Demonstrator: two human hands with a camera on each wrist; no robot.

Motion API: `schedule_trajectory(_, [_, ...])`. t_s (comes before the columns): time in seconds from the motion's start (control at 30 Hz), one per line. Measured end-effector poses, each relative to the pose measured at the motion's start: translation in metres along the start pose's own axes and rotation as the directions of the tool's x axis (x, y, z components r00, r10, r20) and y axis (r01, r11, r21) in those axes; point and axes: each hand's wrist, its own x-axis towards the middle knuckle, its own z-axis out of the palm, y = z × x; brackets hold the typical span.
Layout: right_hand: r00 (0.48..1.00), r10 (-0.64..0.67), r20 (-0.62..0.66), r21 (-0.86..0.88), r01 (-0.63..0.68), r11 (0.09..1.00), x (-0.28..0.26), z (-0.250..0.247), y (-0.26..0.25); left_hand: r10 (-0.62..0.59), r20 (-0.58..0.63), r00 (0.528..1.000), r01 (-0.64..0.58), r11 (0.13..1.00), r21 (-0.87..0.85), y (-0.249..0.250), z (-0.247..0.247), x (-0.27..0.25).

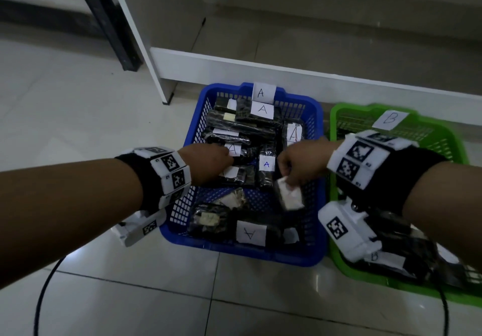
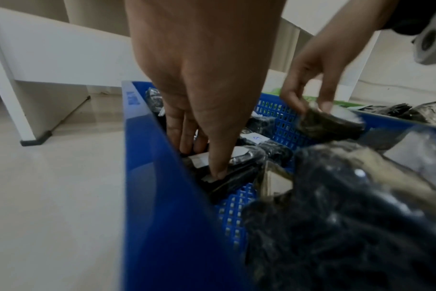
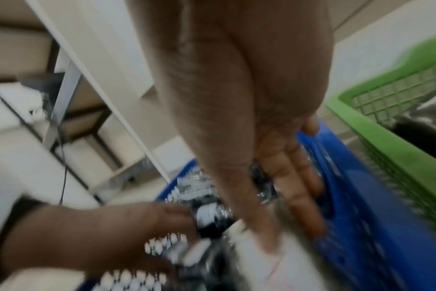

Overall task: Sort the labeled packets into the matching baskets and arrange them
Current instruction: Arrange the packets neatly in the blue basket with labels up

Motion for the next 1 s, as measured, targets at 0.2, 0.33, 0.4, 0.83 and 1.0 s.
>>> schedule_trajectory(0.2, [0.906, 0.324, -0.272, -0.069, -0.355, 0.932, 0.003, -0.006, 0.017, 0.003, -0.001, 1.0, -0.003, 1.0, 0.008, 0.002, 0.002, 0.004])
schedule_trajectory(0.33, [0.863, 0.318, -0.392, 0.078, -0.313, 0.947, 0.005, 0.008, 0.02, 0.014, 0.003, 1.0, -0.014, 1.0, -0.003, 0.001, 0.002, 0.003])
schedule_trajectory(0.4, [0.848, 0.309, -0.431, 0.045, -0.322, 0.946, 0.008, 0.014, 0.02, 0.017, 0.004, 1.0, -0.017, 1.0, -0.005, 0.001, 0.002, 0.002])
schedule_trajectory(0.83, [0.825, 0.29, -0.485, 0.006, -0.329, 0.944, 0.024, 0.044, 0.02, 0.027, 0.006, 1.0, -0.027, 0.998, -0.048, 0.001, 0.0, 0.001])
schedule_trajectory(1.0, [0.788, 0.294, -0.541, 0.095, -0.29, 0.952, 0.021, 0.045, 0.024, -0.014, 0.083, 0.996, 0.021, 0.997, -0.076, 0.002, -0.009, -0.002])
